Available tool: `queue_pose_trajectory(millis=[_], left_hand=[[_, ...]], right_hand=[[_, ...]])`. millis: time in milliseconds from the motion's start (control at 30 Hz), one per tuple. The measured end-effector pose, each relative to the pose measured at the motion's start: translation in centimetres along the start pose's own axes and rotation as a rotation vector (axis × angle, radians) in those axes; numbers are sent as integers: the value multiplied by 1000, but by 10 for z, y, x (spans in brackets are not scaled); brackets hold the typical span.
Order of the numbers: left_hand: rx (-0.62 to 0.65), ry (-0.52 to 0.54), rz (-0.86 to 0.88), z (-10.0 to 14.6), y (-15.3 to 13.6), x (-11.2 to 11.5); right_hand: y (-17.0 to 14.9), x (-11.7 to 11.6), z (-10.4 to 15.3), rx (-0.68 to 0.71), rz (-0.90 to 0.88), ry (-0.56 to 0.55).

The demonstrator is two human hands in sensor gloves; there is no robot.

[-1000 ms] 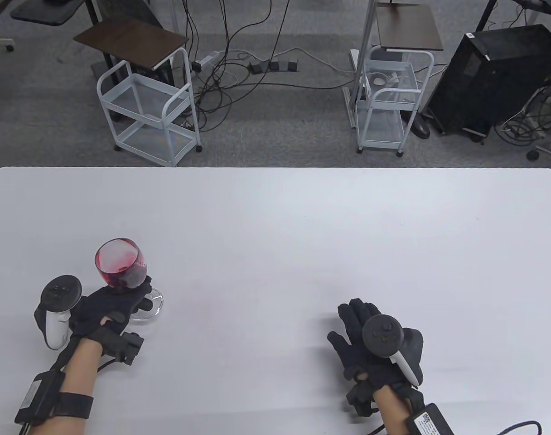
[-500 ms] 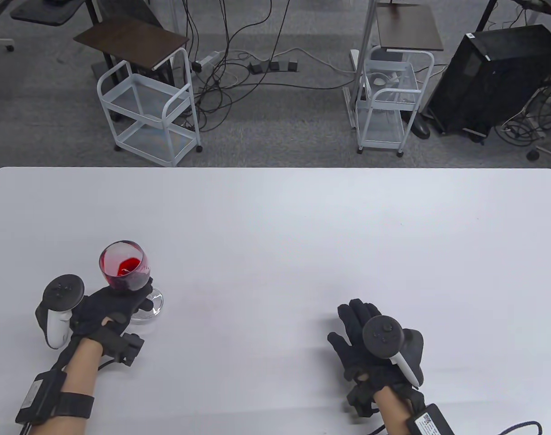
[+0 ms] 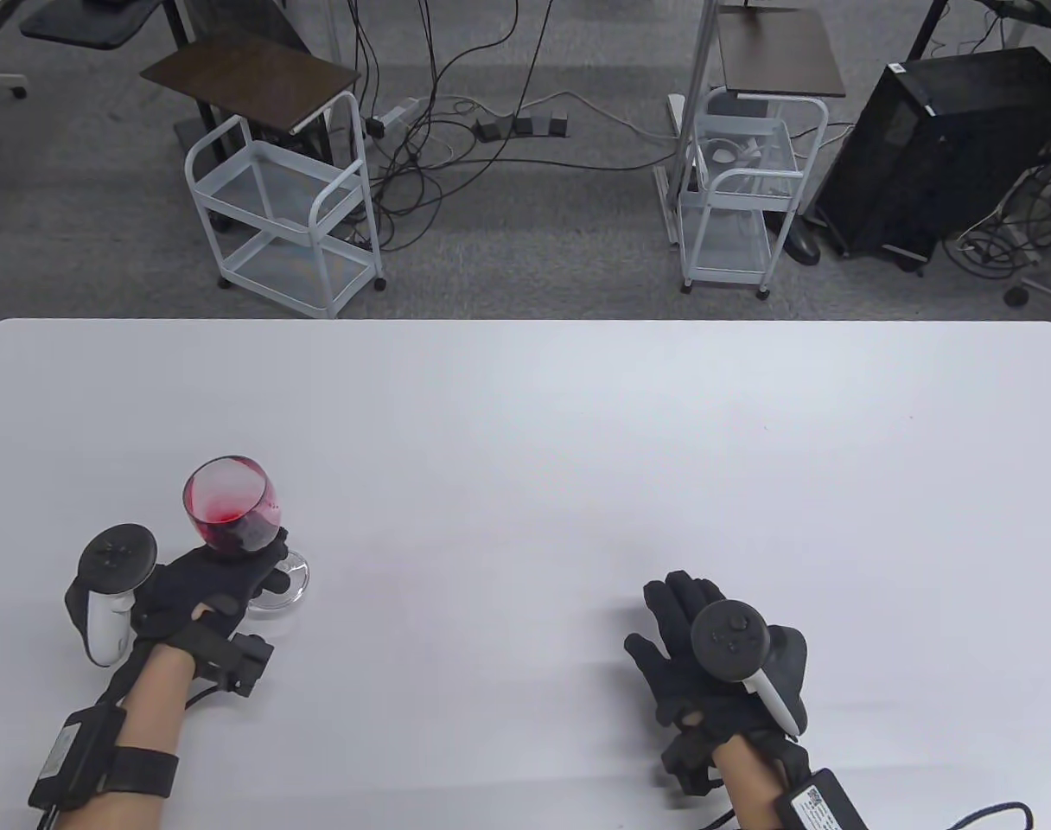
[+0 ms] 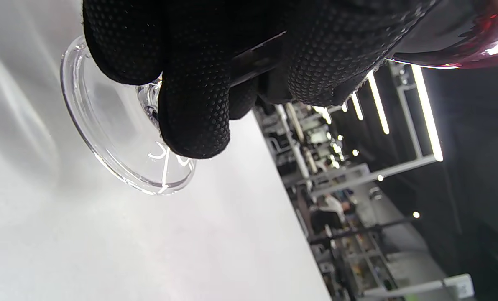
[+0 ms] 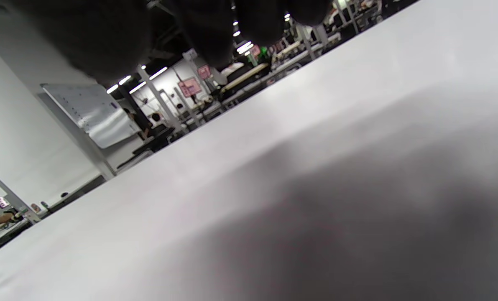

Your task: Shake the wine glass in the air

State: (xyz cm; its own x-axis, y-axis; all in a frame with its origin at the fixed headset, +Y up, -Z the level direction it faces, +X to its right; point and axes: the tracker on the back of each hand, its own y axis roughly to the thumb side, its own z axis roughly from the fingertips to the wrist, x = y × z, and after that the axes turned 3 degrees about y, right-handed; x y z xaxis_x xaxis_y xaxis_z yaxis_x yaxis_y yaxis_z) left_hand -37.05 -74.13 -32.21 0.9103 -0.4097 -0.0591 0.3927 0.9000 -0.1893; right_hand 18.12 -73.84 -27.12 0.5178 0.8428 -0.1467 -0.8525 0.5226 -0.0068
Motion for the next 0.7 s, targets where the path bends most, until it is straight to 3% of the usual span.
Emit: queue_pose_trajectory(millis=[333,700], left_hand=[[38,-146,-34,8,12,51],[60,-171,-41,10,15,82]], right_hand=[[0,-1,-1,3,3,2],[1,-1,0,8,5,4]])
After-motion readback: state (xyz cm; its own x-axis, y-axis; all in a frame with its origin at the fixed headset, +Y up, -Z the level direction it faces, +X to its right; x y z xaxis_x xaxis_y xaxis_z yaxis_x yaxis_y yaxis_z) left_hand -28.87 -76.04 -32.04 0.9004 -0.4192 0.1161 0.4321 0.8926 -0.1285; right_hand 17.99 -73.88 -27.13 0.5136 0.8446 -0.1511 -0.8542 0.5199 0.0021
